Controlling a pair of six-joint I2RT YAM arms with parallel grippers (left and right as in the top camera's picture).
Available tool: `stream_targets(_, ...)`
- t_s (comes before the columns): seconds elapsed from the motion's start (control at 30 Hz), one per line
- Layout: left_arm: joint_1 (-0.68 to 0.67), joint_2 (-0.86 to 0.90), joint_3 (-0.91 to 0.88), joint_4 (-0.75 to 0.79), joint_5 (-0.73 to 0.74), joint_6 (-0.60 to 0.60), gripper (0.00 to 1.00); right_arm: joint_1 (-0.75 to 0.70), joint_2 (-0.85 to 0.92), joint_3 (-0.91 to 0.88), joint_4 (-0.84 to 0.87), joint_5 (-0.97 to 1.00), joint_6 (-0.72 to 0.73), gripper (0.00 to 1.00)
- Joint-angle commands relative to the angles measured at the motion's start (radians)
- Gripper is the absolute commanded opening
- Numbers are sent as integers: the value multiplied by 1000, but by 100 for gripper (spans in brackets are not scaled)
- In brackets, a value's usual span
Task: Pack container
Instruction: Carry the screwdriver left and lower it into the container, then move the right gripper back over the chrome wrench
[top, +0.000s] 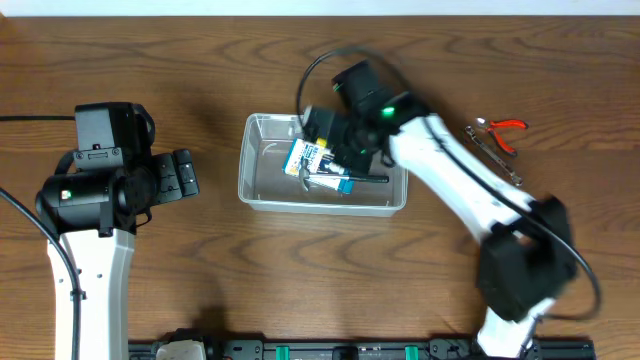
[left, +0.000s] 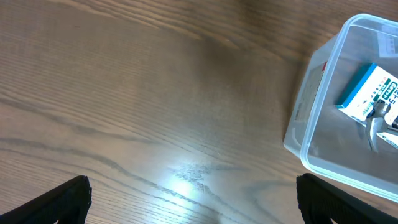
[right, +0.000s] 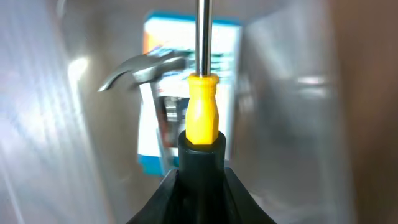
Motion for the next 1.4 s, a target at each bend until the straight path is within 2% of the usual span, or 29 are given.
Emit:
stream_targets(0.0, 4, -7, 5, -6, 2, -9, 98, 12, 63, 6, -27, -48, -51, 1)
stream_targets(0.13, 4, -7, 5, -6, 2, -9, 98, 7, 91, 6, -63, -51, -55, 2)
stream_targets(0.2, 4, -7, 5, -6, 2, -8, 98, 3, 90, 6, -62, -42, -54, 10)
stream_targets(0.27, 4, -7, 5, -6, 2, -9, 98, 3, 85, 10, -59, -22, -49, 69)
stream_targets(0.3, 4, -7, 5, -6, 2, -8, 98, 3, 80, 15, -63, -8, -49, 80)
stream_targets(0.33, 4, -7, 5, -6, 2, -8, 98, 3, 75, 25, -69, 10, -46, 85)
stream_targets(0.57, 4, -7, 5, -6, 2, -9, 98, -55, -17, 201, -142, 100, -19, 92)
stream_targets(0.77, 4, -7, 5, -6, 2, -9, 98, -278, -45, 376, -241, 200, 29, 94)
stream_targets(0.9, 4, -7, 5, -6, 2, -9, 98, -471, -34, 379, -343, 194, 13, 96)
stream_targets(1.07, 4, -7, 5, -5, 2, -9, 98, -659, 41, 363, -472, 142, -84, 95)
stream_targets(1.2, 4, -7, 5, -6, 2, -9, 98, -733, 124, 354, -477, 143, -88, 93)
stream_targets(1.37, 4, -7, 5, -5, 2, -9, 98, -753, 226, 354, -490, 137, -88, 93)
